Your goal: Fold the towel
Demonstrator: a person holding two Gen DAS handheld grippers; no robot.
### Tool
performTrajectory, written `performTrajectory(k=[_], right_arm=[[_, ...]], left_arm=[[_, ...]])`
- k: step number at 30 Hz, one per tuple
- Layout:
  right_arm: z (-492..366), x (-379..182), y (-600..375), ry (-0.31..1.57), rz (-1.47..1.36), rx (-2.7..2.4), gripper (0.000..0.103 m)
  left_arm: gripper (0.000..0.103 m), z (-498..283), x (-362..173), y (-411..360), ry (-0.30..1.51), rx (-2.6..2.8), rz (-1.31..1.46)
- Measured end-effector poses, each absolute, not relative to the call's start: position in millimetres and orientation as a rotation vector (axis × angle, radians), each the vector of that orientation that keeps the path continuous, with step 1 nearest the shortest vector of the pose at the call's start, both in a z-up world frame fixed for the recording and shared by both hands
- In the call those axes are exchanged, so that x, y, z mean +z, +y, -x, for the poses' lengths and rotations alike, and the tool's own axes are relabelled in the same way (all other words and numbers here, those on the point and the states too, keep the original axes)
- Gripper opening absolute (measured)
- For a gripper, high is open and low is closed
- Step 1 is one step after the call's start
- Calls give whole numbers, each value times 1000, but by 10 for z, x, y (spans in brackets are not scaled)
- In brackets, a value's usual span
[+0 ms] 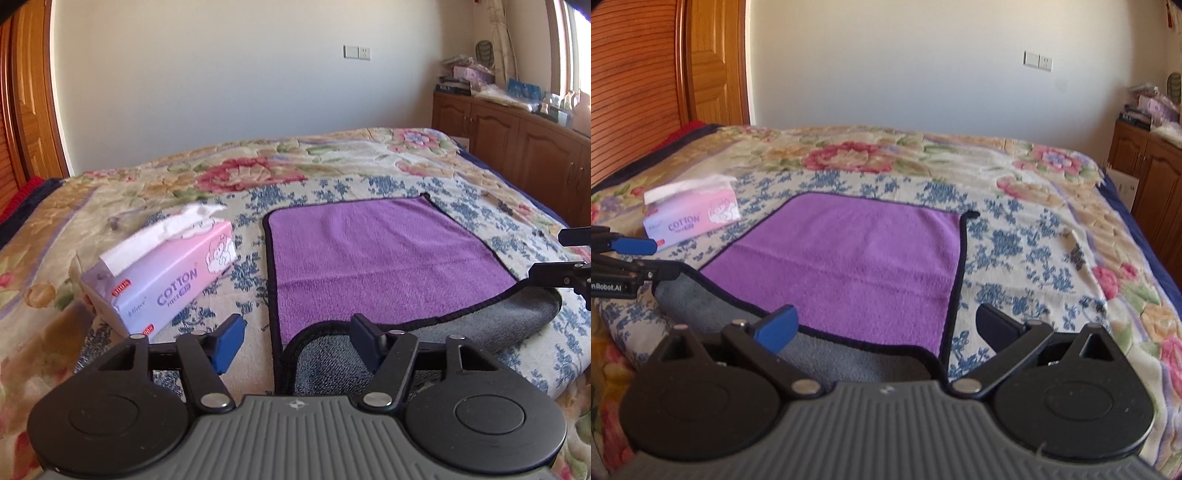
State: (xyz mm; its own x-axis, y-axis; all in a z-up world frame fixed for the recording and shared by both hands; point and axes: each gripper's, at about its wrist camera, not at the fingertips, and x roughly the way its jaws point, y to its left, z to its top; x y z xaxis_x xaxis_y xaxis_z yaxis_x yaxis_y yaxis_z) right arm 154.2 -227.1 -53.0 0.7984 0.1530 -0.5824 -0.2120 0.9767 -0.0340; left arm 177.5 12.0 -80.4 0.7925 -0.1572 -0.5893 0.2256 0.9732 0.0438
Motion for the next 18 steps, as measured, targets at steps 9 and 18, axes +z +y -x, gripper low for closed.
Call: performTrajectory(k=[9, 18], right_arm=[[-1664, -676, -2340, 729, 63, 204, 92], [-1722, -693, -2449, 798, -7, 221, 86]], left_arm=[[51, -1858, -914, 198, 690, -213, -62], [38, -1853, -924, 191, 700, -228, -57]])
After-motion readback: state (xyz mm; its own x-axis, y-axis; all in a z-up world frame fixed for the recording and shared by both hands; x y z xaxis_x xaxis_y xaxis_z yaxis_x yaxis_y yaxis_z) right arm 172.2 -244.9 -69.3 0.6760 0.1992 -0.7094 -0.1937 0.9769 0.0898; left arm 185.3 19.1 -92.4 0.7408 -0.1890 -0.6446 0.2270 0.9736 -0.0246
